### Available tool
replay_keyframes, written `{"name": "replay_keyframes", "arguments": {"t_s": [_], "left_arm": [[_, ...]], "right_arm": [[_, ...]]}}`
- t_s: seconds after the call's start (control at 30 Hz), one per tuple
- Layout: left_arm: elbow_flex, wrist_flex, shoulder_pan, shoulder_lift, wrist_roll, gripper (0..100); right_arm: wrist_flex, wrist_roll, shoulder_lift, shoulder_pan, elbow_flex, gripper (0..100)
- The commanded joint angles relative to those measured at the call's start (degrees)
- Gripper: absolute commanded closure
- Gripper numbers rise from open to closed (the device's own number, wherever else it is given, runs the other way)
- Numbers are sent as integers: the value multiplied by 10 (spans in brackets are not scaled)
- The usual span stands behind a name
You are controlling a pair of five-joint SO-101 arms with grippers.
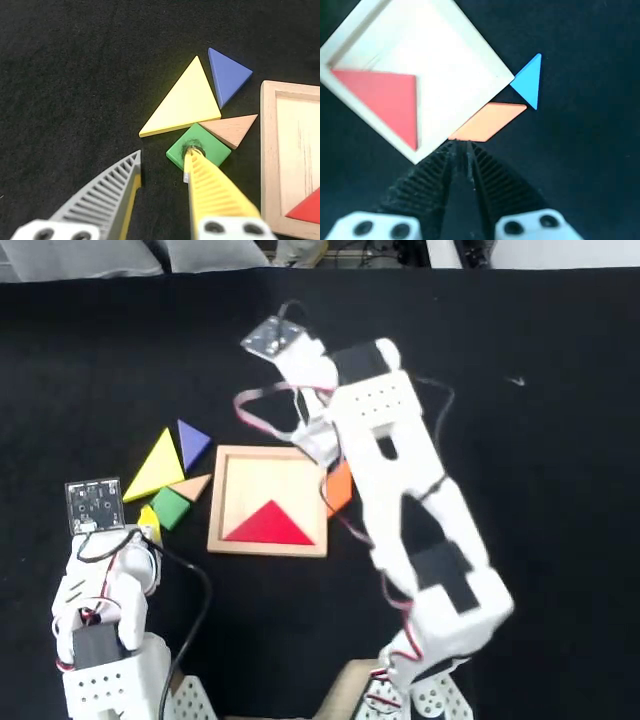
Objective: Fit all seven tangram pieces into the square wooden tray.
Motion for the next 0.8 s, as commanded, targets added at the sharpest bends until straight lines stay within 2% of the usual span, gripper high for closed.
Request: {"name": "replay_keyframes", "arguments": {"t_s": [0.0,0.1,0.37,0.53,0.7,0.77], "left_arm": [[11,2,6,-4,0,852],[11,1,6,-4,0,852],[11,1,5,-4,0,852],[11,1,3,-4,0,852],[11,0,4,-4,0,852],[11,-1,4,-4,0,852]], "right_arm": [[-185,-56,-102,27,207,987],[-235,-86,-119,47,255,987],[-128,-109,-27,64,142,986],[-113,-133,34,64,99,985],[-112,-171,34,47,103,860],[-112,-173,33,33,103,843]]}}
